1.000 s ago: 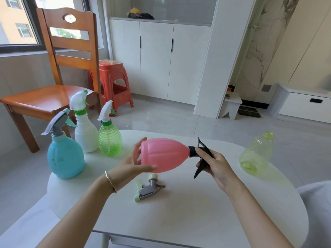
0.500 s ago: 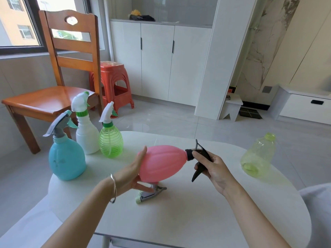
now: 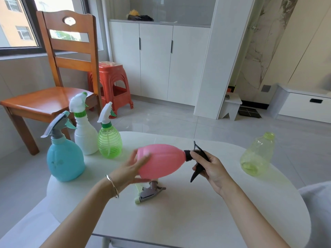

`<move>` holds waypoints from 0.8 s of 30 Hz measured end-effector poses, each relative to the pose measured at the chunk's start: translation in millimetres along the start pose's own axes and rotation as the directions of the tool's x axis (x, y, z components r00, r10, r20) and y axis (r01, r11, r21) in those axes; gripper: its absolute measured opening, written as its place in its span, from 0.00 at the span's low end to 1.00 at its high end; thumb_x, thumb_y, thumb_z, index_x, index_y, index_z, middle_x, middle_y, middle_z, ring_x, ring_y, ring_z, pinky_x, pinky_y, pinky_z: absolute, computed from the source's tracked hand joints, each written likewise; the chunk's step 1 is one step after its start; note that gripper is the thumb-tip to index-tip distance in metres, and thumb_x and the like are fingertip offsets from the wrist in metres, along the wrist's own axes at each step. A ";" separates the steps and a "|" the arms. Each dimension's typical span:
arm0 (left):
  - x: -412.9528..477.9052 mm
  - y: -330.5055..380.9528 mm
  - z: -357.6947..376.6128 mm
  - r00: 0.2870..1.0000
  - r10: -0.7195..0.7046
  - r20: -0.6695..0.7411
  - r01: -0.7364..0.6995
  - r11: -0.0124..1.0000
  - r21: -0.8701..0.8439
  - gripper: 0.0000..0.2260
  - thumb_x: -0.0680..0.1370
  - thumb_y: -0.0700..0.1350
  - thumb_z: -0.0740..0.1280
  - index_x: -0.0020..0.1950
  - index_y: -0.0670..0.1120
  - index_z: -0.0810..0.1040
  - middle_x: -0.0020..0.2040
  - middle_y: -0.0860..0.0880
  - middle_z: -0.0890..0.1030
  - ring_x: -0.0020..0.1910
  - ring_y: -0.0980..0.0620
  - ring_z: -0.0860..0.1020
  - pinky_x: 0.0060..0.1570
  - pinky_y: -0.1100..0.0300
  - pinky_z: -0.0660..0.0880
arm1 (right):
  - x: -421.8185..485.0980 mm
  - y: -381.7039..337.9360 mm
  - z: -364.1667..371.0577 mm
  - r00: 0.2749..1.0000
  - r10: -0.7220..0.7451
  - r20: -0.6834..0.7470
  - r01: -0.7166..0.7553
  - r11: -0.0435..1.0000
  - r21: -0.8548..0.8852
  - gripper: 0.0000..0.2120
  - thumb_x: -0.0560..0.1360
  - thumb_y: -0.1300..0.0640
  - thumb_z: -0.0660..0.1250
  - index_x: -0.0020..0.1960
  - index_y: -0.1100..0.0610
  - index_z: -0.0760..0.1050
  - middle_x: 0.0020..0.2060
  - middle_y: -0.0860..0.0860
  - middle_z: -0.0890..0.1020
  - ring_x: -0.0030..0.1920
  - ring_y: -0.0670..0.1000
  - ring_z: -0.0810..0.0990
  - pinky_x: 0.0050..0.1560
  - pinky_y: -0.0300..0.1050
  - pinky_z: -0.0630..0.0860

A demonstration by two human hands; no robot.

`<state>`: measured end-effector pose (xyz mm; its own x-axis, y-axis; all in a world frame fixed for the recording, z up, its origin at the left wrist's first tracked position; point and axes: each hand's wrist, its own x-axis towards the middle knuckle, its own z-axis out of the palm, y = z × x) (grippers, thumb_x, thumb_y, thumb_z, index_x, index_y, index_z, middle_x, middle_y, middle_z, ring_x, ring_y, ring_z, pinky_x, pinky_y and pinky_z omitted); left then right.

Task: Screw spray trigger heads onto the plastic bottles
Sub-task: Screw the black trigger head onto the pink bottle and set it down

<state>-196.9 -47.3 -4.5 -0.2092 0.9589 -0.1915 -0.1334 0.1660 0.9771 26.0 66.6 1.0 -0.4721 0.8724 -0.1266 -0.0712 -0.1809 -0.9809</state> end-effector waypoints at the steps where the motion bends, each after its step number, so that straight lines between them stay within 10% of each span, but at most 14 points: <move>1: 0.2 1.2 -2.2 0.996 0.091 0.010 -0.091 0.996 -0.002 0.35 0.62 0.58 0.77 0.65 0.55 0.68 0.64 0.44 0.75 0.54 0.47 0.82 0.47 0.52 0.81 | 0.3 -0.7 -0.9 1.000 0.018 -0.010 -0.018 1.000 0.019 0.12 0.64 0.49 0.74 0.46 0.52 0.82 0.32 0.46 0.81 0.29 0.47 0.78 0.37 0.36 0.77; 5: -0.5 1.1 -6.9 0.980 0.096 0.176 -0.089 0.995 -0.047 0.42 0.60 0.58 0.78 0.70 0.54 0.64 0.65 0.46 0.77 0.60 0.49 0.79 0.55 0.58 0.78 | -0.4 -3.8 -3.1 1.000 -0.010 0.016 0.009 0.997 0.076 0.15 0.60 0.47 0.75 0.45 0.52 0.83 0.34 0.45 0.82 0.29 0.46 0.76 0.38 0.37 0.77; 9: -0.5 -1.8 2.8 0.994 -0.104 0.033 0.104 0.994 -0.024 0.35 0.61 0.66 0.71 0.64 0.53 0.68 0.57 0.45 0.80 0.49 0.48 0.84 0.40 0.55 0.81 | -3.1 -3.0 0.5 0.997 -0.055 0.053 0.057 0.997 -0.043 0.15 0.64 0.49 0.74 0.49 0.53 0.83 0.36 0.48 0.81 0.30 0.48 0.78 0.39 0.36 0.77; 24: -4.7 0.6 12.2 0.945 0.244 -0.218 -0.217 0.966 0.138 0.37 0.56 0.62 0.72 0.62 0.54 0.69 0.56 0.47 0.77 0.51 0.50 0.80 0.37 0.58 0.81 | -9.2 -6.3 8.6 0.997 0.063 -0.036 -0.062 0.997 0.048 0.07 0.67 0.52 0.73 0.42 0.54 0.84 0.33 0.47 0.85 0.29 0.48 0.80 0.34 0.36 0.78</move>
<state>-184.2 -48.9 -1.9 -0.4413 0.8966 0.0367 0.0502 -0.0162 0.9986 23.2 55.8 9.6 -0.4436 0.8751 -0.1937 -0.0845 -0.2560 -0.9630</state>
